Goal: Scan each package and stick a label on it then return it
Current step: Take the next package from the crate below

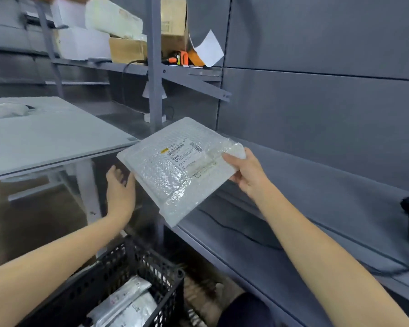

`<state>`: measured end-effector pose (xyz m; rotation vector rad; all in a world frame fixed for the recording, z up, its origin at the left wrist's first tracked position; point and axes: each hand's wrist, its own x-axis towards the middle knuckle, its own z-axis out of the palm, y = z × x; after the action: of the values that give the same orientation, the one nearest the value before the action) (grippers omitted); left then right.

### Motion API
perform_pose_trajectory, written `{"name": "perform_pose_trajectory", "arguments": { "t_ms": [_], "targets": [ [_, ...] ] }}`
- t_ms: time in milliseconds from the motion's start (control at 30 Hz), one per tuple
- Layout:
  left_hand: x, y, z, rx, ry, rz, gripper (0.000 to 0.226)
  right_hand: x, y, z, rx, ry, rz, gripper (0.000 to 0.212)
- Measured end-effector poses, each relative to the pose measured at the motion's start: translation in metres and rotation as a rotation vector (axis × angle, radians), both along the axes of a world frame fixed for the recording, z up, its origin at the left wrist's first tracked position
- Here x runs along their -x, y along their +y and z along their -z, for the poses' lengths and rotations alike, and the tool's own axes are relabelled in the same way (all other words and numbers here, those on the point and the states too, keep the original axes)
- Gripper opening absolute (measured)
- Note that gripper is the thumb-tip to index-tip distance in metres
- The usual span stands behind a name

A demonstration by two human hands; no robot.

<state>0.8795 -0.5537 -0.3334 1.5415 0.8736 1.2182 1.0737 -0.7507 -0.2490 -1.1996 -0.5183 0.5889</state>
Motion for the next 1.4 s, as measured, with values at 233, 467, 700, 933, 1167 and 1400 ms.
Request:
{"name": "perform_pose_trajectory", "arguments": {
  "t_ms": [233,467,700,933,1167,1400],
  "targets": [
    [-0.106,-0.098,-0.070,0.685,-0.367,0.756,0.062,-0.042,-0.090,0.002,-0.269,0.113,0.318,0.032],
    [-0.168,-0.171,-0.090,0.458,-0.121,0.747,0.040,-0.074,-0.168,0.002,-0.151,0.011,0.552,0.032],
    [-0.216,-0.192,-0.082,0.356,-0.128,0.732,0.030,-0.103,-0.234,-0.012,0.625,-0.399,0.948,0.016],
    [-0.250,-0.203,-0.076,0.222,-0.092,0.872,0.027,-0.115,-0.282,0.008,1.187,-0.157,1.191,0.067],
    [-0.265,-0.204,-0.068,0.201,-0.117,0.970,0.026,-0.119,-0.287,0.016,1.375,-0.054,1.085,0.080],
    [-0.264,-0.212,-0.070,0.176,-0.125,0.980,0.027,-0.115,-0.296,0.011,1.057,-0.036,1.134,0.067]
  ]
}}
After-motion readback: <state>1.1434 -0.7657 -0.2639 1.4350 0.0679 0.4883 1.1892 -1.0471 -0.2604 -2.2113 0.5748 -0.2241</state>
